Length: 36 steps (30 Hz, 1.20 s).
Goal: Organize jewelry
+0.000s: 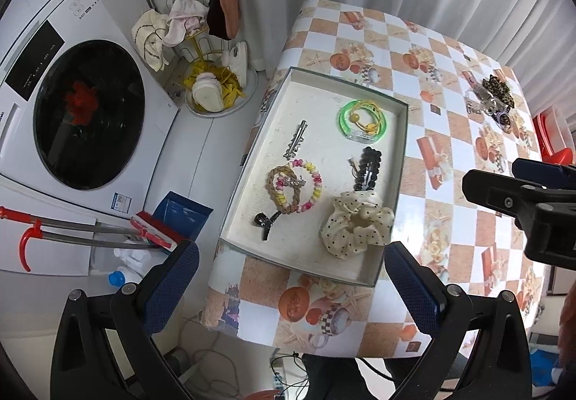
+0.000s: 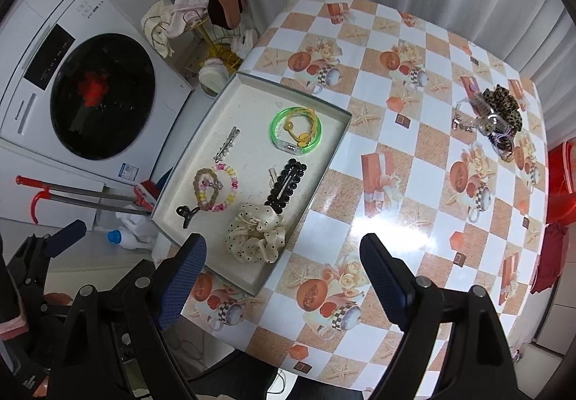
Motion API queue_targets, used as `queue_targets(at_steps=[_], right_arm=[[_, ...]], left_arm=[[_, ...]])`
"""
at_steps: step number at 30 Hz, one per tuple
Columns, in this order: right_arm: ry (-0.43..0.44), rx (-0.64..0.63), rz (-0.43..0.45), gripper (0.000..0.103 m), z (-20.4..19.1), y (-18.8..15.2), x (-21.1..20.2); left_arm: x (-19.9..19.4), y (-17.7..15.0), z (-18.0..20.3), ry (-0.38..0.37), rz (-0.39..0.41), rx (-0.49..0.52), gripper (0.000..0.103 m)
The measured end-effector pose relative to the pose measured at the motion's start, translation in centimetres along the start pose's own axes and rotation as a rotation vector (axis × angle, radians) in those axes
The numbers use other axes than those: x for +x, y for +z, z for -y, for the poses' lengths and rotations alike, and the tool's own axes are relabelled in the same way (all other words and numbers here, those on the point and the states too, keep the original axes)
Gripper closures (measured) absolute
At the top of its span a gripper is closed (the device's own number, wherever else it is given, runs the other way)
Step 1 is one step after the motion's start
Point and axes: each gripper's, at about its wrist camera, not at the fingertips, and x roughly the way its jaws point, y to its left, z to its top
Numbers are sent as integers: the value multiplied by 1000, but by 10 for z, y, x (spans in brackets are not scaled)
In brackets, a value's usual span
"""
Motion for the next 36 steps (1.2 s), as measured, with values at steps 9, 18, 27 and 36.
queue_targets(at_steps=[9, 18, 27, 36], right_arm=[[-46, -30, 47, 14, -8, -3, -27], [-83, -44, 56, 14, -12, -2, -34], [-85, -43, 54, 14, -11, -2, -34], [-85, -41, 53, 14, -12, -1, -33]], left_arm=[[-18, -3, -6, 19, 5, -16, 0], [-27, -2, -6, 29, 15, -10, 0], [-28, -2, -4, 29, 12, -8, 0], [-30, -1, -3, 31, 9, -8, 0]])
